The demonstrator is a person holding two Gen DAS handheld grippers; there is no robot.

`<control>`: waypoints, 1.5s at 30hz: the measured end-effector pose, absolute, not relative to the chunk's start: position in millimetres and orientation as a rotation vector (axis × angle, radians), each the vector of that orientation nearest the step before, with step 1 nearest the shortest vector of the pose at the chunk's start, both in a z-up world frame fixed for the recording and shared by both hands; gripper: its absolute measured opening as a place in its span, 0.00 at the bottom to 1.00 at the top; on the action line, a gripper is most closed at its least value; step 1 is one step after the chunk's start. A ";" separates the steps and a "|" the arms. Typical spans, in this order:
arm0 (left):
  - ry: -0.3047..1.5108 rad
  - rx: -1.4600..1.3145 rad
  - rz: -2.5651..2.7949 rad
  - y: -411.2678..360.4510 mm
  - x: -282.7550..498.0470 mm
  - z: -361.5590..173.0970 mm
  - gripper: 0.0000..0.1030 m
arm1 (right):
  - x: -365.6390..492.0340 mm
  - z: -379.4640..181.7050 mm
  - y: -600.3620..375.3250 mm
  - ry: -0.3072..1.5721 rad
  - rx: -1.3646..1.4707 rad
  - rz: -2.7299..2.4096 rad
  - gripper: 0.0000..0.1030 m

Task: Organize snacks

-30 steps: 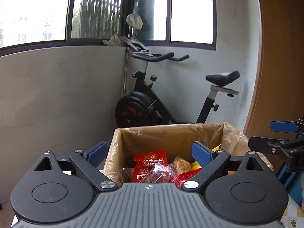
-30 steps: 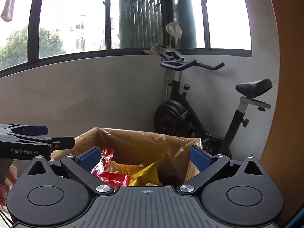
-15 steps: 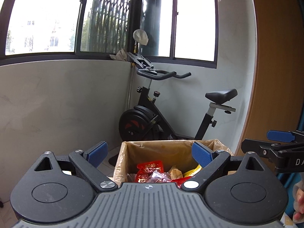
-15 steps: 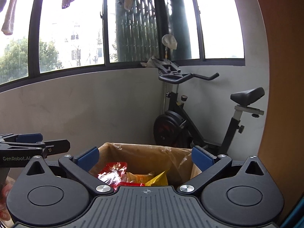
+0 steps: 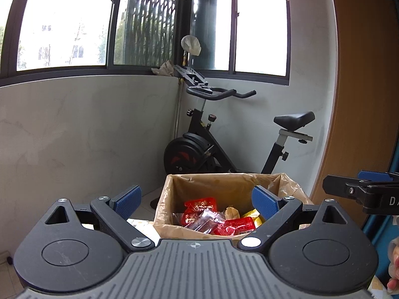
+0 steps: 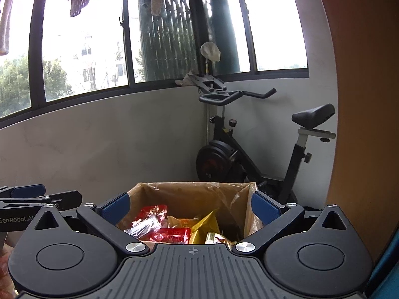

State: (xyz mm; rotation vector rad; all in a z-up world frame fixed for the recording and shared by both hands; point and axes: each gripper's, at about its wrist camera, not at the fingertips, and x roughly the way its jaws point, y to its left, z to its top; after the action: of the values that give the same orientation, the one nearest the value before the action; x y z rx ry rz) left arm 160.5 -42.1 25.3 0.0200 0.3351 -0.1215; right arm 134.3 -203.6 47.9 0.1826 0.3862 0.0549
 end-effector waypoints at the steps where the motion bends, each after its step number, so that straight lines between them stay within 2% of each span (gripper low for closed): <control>1: 0.337 0.021 -0.119 -42.4 160.1 24.8 0.94 | 133.1 47.4 -203.8 0.389 0.182 0.052 1.00; 45: 0.361 0.016 -0.126 -45.0 160.5 16.6 0.94 | 133.2 37.3 -212.6 0.421 0.171 0.033 1.00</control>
State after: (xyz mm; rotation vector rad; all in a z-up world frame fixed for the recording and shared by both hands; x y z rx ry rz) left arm 160.5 -45.0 16.6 0.0156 0.3613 -0.1263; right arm 133.2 -212.6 37.3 0.1713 0.4214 0.0331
